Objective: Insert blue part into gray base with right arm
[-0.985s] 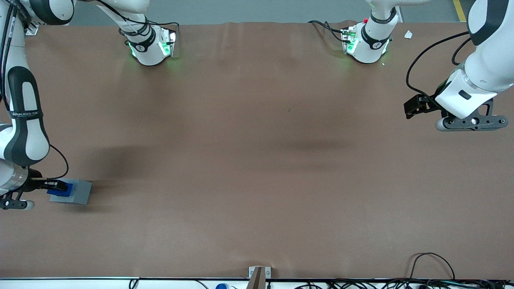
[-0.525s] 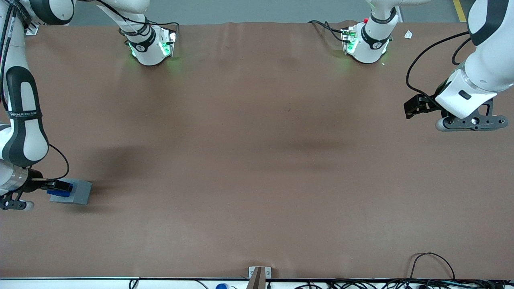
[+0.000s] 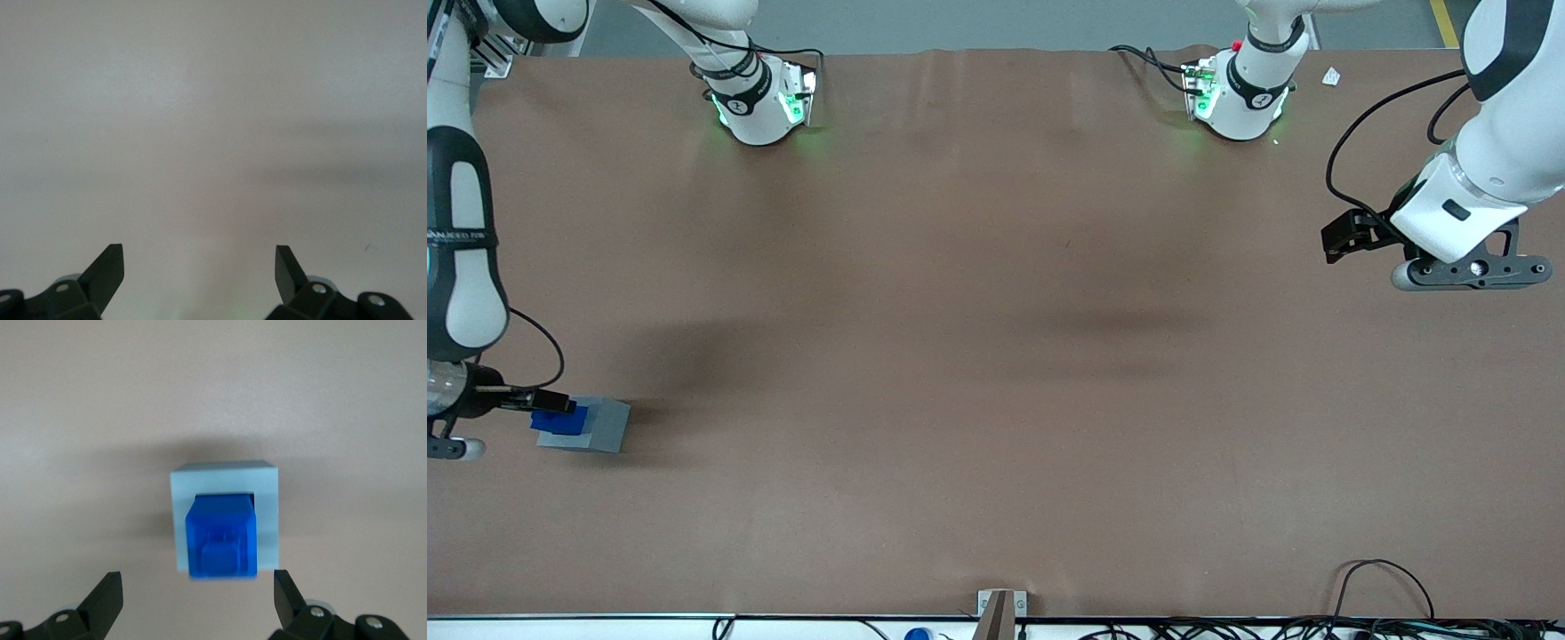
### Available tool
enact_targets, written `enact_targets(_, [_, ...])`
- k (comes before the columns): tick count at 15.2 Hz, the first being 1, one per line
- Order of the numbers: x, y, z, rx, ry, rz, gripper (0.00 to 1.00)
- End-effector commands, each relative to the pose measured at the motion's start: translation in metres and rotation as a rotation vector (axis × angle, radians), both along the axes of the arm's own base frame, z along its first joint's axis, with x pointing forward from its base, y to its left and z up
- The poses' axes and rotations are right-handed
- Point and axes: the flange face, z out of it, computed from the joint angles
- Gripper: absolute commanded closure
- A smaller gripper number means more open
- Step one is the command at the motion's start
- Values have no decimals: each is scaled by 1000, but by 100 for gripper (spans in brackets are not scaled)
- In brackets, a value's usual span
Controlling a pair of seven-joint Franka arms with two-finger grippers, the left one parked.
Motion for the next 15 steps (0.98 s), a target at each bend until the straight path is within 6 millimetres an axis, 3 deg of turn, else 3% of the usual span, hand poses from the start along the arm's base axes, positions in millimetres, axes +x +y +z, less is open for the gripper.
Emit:
enact_targets(1, [-16,5,44,31,-8,-13,0])
enact_targets(3, [-31,12,78,96,-13,-35,0])
enact_targets(8, [-81,46,204,101,-21,10,0])
enact_targets(12, [-123,79,272,94,-10,17,0])
enact_targets(15, [-141,123,305,80,-1,-4,0])
